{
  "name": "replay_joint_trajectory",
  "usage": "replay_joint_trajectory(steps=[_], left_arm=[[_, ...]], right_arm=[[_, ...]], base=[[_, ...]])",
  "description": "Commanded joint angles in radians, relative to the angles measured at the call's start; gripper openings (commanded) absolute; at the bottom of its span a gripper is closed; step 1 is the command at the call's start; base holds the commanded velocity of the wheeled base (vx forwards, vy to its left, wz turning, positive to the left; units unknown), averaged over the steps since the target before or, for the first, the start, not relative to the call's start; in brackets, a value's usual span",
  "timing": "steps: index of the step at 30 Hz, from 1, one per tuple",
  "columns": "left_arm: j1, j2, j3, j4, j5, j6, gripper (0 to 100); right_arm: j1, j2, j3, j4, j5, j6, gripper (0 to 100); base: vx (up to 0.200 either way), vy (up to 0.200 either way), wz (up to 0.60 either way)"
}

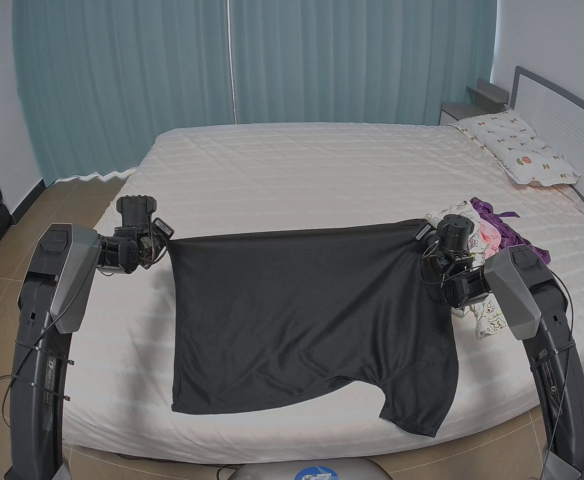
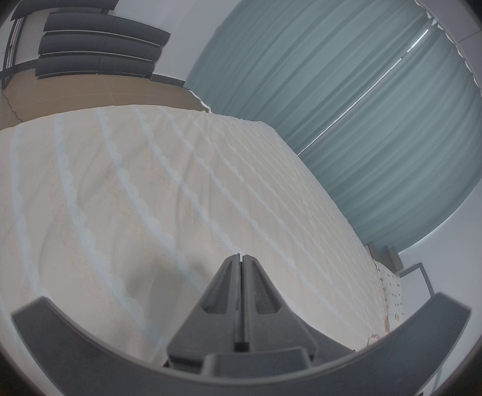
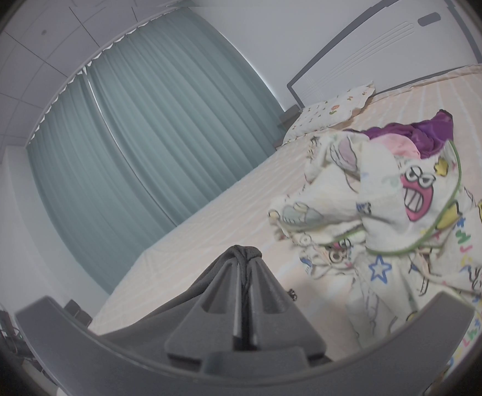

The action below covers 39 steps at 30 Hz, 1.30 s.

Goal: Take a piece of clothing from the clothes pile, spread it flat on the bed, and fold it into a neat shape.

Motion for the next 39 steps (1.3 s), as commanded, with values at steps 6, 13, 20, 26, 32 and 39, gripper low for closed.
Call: replay_joint_trajectory(steps=[6, 13, 20, 26, 32, 39], left_arm=[[-0.022, 0.008, 0.000, -0.004, 0.002, 0.025, 100], [-0.022, 0.007, 0.000, -0.003, 0.000, 0.025, 100], [-0.002, -0.087, 0.074, 0.062, -0.007, 0.017, 100], [0.001, -0.303, 0.409, 0.042, -0.138, 0.014, 100], [0.001, -0.474, 0.821, -0.130, -0.234, 0.019, 100], [-0.010, -0.639, 1.313, -0.391, -0.339, 0.028, 100]], right_arm=[[0.014, 0.047, 0.049, -0.003, 0.011, -0.056, 0], [0.005, 0.004, 0.132, -0.021, 0.012, -0.068, 100], [-0.014, -0.197, 0.409, -0.147, 0.112, -0.071, 100], [-0.007, -0.409, 0.724, -0.184, 0.203, -0.084, 100], [0.009, -0.550, 1.026, -0.222, 0.212, -0.070, 100], [0.037, -0.592, 1.347, -0.377, 0.201, 0.030, 100]], base=[[0.000, 0.000, 0.00], [0.000, 0.000, 0.00], [0.000, 0.000, 0.00], [0.000, 0.000, 0.00], [-0.067, 0.000, 0.00], [-0.086, 0.000, 0.00]])
